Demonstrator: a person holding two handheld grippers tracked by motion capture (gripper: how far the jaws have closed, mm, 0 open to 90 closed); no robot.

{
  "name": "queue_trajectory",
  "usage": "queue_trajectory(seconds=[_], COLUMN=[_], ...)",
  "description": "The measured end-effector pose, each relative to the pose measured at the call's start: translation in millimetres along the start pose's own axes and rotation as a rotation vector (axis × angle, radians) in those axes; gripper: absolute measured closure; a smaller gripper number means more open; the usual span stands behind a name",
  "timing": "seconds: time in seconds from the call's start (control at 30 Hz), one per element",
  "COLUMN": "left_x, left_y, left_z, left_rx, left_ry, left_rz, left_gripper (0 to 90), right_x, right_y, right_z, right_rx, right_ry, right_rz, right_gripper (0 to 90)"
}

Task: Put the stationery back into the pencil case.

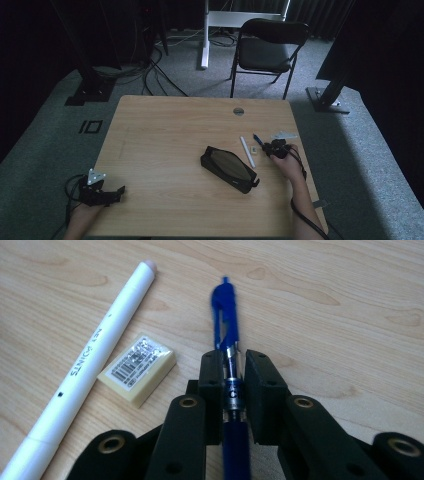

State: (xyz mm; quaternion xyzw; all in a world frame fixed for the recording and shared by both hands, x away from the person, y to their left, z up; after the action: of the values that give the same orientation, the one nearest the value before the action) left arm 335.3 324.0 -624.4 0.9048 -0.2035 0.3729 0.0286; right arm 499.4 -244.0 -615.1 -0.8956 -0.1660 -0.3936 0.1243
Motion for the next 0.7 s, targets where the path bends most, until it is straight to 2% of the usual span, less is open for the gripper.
queue_trajectory(seconds=[0.23, 0.37, 0.5, 0.7], left_x=[0.0, 0.0, 0.0, 0.0], left_y=[0.0, 0.0, 0.0, 0.0], left_z=[0.0, 0.0, 0.0, 0.0], left_rx=[0.0, 0.0, 0.0, 0.0], left_ry=[0.0, 0.0, 0.0, 0.0], left_rz=[0.0, 0.0, 0.0, 0.0], left_gripper=[0.3, 0.3, 0.3, 0.3], right_x=[2.3, 1.6, 3.7, 10.4], right_y=[1.8, -0.1, 1.1, 1.2], right_z=[2.1, 0.5, -4.7, -16.7], right_rx=[-0.048, -0.043, -0.032, -0.031], right_ry=[0.002, -0.017, -0.007, -0.004], right_rz=[0.04, 0.07, 0.111, 0.116], right_gripper=[79.4, 79.5, 79.5, 79.4])
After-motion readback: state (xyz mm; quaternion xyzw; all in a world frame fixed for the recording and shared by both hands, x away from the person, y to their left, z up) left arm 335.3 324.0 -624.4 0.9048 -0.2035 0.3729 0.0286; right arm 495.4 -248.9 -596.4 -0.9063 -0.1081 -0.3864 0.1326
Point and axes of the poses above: each handheld gripper's, and its own axes: z roughly forward along the jaws, x roughly out of its top, y roughly to its right, the point moved 10 cm from there along z, roughly forward along the jaws, and after that the axes turned 7 degrees about z, right-handed, at the moved point
